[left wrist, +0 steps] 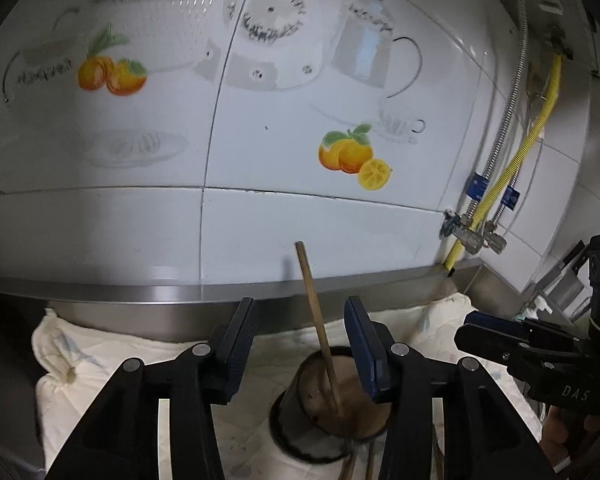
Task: Organize utensils
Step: 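Lower the chopsticks into the black holder and open both grippers, then move the left tool back toward the remaining chopsticks while the right tool approaches the white rice paddle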
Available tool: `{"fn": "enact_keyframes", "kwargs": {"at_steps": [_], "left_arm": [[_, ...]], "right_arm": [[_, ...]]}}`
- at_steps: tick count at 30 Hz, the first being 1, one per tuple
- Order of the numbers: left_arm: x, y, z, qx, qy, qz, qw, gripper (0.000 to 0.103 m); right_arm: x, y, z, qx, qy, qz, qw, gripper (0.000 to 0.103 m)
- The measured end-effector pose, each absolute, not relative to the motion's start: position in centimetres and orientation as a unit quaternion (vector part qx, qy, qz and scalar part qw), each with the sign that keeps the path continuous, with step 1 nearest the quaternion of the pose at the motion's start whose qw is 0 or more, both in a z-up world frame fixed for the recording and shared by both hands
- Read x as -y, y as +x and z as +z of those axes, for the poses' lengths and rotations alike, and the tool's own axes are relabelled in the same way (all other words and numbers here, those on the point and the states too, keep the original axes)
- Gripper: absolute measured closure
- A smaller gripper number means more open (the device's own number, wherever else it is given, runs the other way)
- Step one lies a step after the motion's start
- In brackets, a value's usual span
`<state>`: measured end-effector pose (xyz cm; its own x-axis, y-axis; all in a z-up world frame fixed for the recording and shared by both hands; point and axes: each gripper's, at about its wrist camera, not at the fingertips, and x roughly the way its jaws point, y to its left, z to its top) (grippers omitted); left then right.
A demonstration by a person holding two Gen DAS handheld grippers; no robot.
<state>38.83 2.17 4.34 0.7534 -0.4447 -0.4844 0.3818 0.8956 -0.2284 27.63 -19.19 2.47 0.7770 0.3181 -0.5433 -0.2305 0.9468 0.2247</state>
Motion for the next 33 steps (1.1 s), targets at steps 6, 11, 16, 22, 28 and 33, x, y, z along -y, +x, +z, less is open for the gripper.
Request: {"fn": "enact_keyframes", "kwargs": {"at_steps": [6, 11, 16, 22, 28, 33], "left_arm": [[-2.2, 35.7, 4.1, -0.302, -0.038, -0.227, 0.925, 0.054], [-1.6, 32.9, 2.4, -0.332, -0.010, -0.232, 0.914, 0.054], [0.2, 31.1, -0.3, -0.364, 0.009, -0.249, 0.897, 0.055], [3.5, 29.7, -4.5, -0.401, 0.045, -0.281, 0.871, 0.057], [5.9, 30.4, -8.7, -0.434, 0.065, -0.285, 0.852, 0.067], [7.0, 31.8, -11.3, -0.455, 0.076, -0.278, 0.842, 0.072]], "right_arm": [[20.4, 24.8, 1.5, -0.320, 0.068, 0.136, 0.935, 0.060], [21.6, 21.9, -0.3, -0.342, 0.069, 0.122, 0.929, 0.059], [22.9, 19.4, -2.5, -0.365, 0.070, 0.108, 0.922, 0.059], [25.0, 16.9, -5.2, -0.392, 0.088, 0.084, 0.912, 0.058], [26.4, 15.1, -7.1, -0.412, 0.101, 0.064, 0.903, 0.051], [26.9, 14.7, -8.5, -0.428, 0.112, 0.054, 0.895, 0.051]]}}
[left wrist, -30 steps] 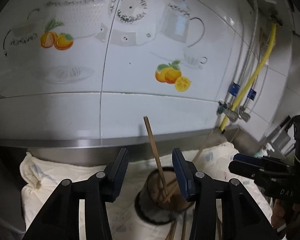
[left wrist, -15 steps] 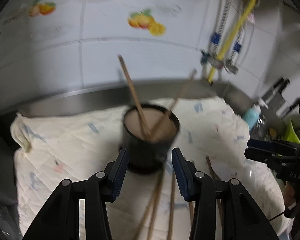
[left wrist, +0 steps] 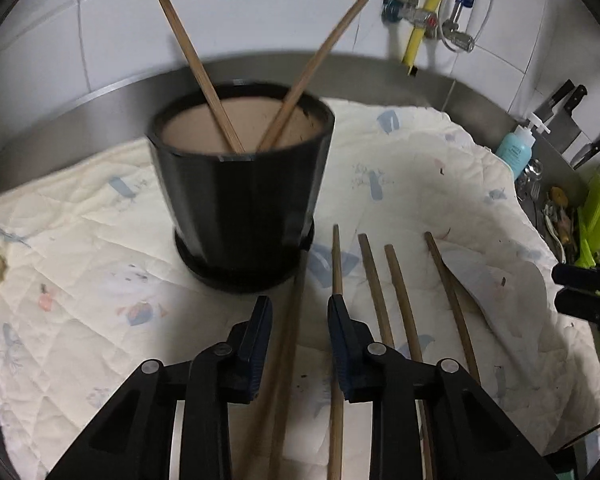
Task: Organize utensils
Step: 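Move the left tool back toward the remaining chopsticks while the right tool approaches the white rice paddle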
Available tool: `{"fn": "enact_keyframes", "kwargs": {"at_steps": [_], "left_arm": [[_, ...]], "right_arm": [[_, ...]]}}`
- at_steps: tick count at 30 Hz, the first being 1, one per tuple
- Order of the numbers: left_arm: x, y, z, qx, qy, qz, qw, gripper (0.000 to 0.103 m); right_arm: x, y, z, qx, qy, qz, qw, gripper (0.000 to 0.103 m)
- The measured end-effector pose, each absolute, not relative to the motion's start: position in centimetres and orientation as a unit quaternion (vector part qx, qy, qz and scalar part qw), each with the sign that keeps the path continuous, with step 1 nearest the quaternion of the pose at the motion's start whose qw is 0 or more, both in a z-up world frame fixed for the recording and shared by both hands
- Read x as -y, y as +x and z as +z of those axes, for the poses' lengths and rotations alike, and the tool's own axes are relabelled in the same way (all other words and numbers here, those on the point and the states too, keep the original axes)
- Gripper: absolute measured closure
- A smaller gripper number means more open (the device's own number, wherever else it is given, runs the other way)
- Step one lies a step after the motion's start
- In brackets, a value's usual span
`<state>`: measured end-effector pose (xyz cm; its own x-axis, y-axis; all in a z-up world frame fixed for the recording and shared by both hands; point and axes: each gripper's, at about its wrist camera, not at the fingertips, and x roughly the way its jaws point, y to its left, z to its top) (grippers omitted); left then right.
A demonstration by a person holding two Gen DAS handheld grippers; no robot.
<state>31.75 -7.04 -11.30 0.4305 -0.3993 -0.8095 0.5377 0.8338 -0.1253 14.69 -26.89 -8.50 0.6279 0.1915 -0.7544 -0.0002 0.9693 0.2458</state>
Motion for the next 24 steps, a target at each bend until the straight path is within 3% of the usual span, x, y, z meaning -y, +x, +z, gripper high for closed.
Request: {"fn": "enact_keyframes", "kwargs": {"at_steps": [5, 15, 24], "left_arm": [[8.0, 32.8, -12.7, -0.463, 0.087, -0.276, 0.838, 0.073], [9.1, 34.0, -14.7, -0.474, 0.096, -0.276, 0.830, 0.094], [9.5, 33.5, -14.2, -0.464, 0.095, -0.281, 0.835, 0.096]], "right_arm": [[27.0, 14.7, -9.7, -0.444, 0.117, 0.045, 0.887, 0.050], [27.1, 15.8, -12.0, -0.477, 0.132, 0.039, 0.868, 0.050], [27.0, 17.1, -13.1, -0.495, 0.137, 0.042, 0.857, 0.050]]}}
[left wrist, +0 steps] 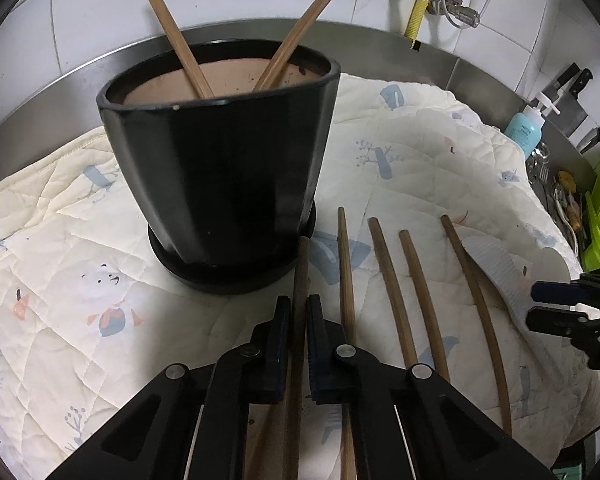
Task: Organize utensils
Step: 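Move the left tool back toward the remaining chopsticks while the right tool approaches the white rice paddle, then grasp a wooden chopstick with the left gripper while the right gripper grasps the white rice paddle handle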
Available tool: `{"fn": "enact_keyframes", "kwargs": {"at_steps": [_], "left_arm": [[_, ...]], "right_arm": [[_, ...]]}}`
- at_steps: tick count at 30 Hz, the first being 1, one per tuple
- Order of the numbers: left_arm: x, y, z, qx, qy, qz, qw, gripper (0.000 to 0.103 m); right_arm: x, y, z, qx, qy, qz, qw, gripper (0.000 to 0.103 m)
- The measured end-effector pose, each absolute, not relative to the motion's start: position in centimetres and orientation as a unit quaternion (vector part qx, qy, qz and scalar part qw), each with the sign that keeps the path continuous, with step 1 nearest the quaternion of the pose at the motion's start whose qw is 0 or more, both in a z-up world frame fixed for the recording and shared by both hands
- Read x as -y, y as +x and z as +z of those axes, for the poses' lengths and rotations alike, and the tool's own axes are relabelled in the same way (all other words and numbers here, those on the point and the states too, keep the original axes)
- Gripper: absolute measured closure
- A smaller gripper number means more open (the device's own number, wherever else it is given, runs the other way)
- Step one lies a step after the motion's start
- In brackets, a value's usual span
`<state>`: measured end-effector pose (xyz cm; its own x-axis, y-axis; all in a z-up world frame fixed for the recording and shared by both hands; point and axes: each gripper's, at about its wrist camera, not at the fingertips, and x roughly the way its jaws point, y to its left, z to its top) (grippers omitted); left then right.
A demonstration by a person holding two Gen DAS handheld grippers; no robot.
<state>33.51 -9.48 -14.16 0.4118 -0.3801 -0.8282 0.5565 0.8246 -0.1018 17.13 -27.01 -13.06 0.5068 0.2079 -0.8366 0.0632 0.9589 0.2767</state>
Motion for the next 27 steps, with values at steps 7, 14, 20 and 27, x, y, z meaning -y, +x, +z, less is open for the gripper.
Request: {"fn": "enact_keyframes", "kwargs": {"at_steps": [7, 14, 20, 27], "left_arm": [[9.0, 32.9, -12.7, -0.450, 0.090, -0.290, 0.840, 0.097], [7.8, 32.5, -11.7, -0.445, 0.082, -0.294, 0.842, 0.097], [7.0, 32.2, -10.6, -0.436, 0.071, -0.297, 0.846, 0.097], [6.2, 31.9, -9.7, -0.430, 0.065, -0.298, 0.850, 0.097]], "right_arm": [[26.8, 18.0, -13.4, -0.502, 0.136, 0.045, 0.853, 0.050], [26.8, 19.5, -14.0, -0.517, 0.129, 0.042, 0.845, 0.050], [26.2, 20.2, -13.9, -0.534, 0.111, 0.042, 0.837, 0.043], [26.2, 20.6, -14.0, -0.532, 0.115, 0.031, 0.838, 0.043]]}}
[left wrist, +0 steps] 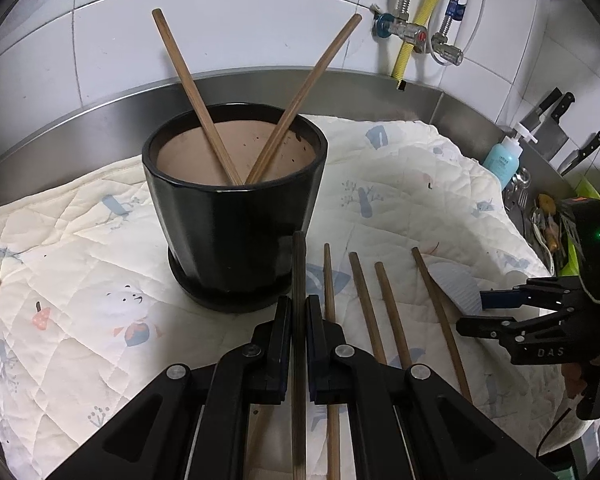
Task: Organize utensils
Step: 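Grasp a wooden chopstick with the left gripper while the right gripper grasps the white rice paddle handle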
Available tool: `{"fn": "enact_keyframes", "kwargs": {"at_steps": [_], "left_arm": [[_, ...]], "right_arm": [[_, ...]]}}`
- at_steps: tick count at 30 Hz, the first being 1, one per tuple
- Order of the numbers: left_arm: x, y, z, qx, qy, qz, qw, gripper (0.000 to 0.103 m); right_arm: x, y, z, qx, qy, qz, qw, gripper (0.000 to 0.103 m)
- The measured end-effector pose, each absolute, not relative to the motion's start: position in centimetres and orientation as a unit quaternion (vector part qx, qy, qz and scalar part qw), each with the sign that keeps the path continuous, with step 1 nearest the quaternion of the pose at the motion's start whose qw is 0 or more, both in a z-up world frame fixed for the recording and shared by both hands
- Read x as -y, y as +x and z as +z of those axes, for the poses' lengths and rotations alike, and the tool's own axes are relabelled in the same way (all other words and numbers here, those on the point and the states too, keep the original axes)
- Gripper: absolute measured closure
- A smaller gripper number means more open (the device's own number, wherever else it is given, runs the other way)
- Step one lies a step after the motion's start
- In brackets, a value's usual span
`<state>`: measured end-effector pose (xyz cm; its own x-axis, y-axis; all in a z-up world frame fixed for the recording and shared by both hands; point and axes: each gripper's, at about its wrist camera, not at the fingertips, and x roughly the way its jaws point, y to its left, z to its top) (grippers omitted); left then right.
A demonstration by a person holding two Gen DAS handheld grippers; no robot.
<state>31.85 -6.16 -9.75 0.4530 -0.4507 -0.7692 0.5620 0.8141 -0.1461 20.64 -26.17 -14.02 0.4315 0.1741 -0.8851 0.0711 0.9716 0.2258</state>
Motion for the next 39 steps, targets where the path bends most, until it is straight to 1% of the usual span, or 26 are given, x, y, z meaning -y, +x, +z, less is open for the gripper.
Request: {"fn": "enact_keyframes", "kwargs": {"at_steps": [2, 3, 7, 18, 26, 29, 39], "left_arm": [[6.0, 31.8, -9.7, -0.429, 0.064, -0.298, 0.850, 0.097], [6.0, 31.7, -9.6, -0.429, 0.064, -0.299, 0.850, 0.097], [5.9, 31.7, -9.3, -0.426, 0.060, -0.301, 0.851, 0.097], [5.3, 31.3, -8.4, -0.421, 0.044, -0.306, 0.853, 0.097], [5.3, 30.9, -7.9, -0.418, 0.042, -0.307, 0.854, 0.097], [5.2, 30.7, -7.7, -0.415, 0.040, -0.306, 0.856, 0.097], [4.5, 30.7, -6.1, -0.402, 0.022, -0.306, 0.863, 0.097]], "right_arm": [[26.0, 20.7, -14.1, -0.532, 0.111, 0.026, 0.839, 0.045], [25.9, 20.7, -14.1, -0.531, 0.104, 0.021, 0.841, 0.049], [25.9, 20.4, -14.1, -0.527, 0.098, 0.017, 0.844, 0.051], [26.6, 19.4, -14.0, -0.517, 0.111, 0.019, 0.849, 0.061], [25.9, 20.1, -14.2, -0.521, 0.095, 0.013, 0.848, 0.061], [25.6, 19.8, -14.2, -0.510, 0.083, 0.007, 0.856, 0.065], [26.6, 18.0, -13.8, -0.462, 0.137, 0.024, 0.876, 0.070]]}}
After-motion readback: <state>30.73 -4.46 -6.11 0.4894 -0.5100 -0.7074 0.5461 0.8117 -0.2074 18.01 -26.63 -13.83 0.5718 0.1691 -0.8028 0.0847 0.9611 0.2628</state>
